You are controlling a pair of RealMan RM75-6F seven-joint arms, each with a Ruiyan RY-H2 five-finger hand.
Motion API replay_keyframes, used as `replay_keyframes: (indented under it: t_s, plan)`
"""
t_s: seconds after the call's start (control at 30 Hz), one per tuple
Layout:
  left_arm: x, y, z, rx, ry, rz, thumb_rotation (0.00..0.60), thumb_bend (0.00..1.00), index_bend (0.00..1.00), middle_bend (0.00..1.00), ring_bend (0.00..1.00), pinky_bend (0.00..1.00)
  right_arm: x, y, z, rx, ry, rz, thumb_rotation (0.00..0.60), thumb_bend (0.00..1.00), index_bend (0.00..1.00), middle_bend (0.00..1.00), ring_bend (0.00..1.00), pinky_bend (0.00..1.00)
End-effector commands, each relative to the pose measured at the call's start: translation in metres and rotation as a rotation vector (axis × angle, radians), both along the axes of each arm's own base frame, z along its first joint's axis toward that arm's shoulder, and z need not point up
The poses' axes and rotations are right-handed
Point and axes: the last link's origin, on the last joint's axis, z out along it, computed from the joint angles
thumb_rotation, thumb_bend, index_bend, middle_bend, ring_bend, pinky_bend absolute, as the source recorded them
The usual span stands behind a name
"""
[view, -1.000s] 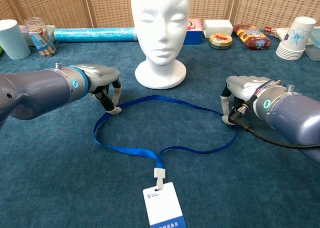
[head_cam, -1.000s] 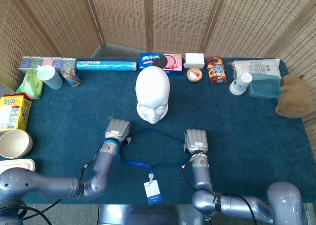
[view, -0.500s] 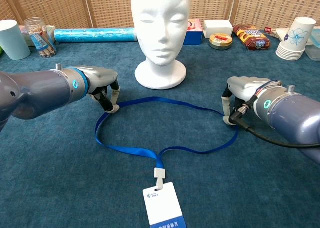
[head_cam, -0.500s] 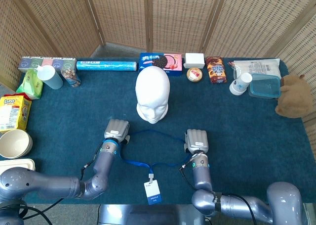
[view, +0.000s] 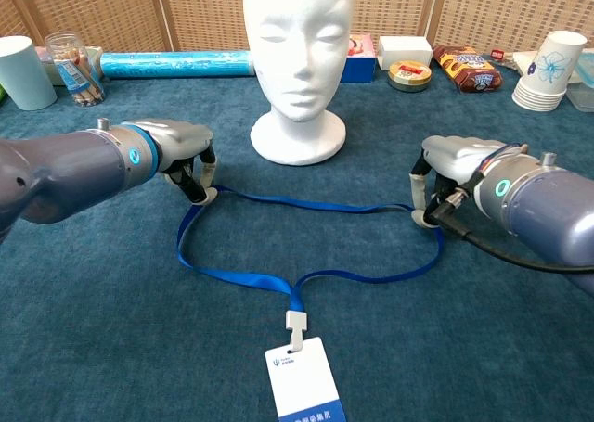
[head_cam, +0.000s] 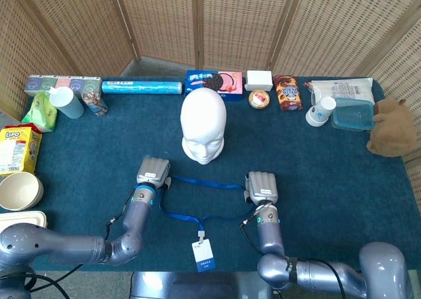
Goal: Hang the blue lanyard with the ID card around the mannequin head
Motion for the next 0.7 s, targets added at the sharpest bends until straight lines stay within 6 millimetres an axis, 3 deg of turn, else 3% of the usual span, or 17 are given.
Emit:
replay_keyframes:
  t_s: [0.03, 0.2, 0.7]
  plan:
    - [-0.006, -0.002, 0.010, 0.027, -0.042, -0.014, 0.504, 0.46, 0.60, 1.00, 1.00, 1.00, 0.005, 0.004, 0.010, -0.017, -0.035, 0.026, 0.600, 0.48, 0.62, 1.00, 1.00, 1.00]
    - [-0.014, -0.006, 0.029, 0.065, -0.098, -0.049, 0.502, 0.46, 0.60, 1.00, 1.00, 1.00, 0.018, 0.010, 0.027, -0.036, -0.098, 0.076, 0.600, 0.48, 0.62, 1.00, 1.00, 1.00]
    - [-0.030, -0.029, 0.108, 0.201, -0.341, -0.188, 0.512, 0.46, 0.60, 1.00, 1.00, 1.00, 0.065, 0.046, 0.107, -0.070, -0.382, 0.270, 0.600, 0.48, 0.63, 1.00, 1.00, 1.00]
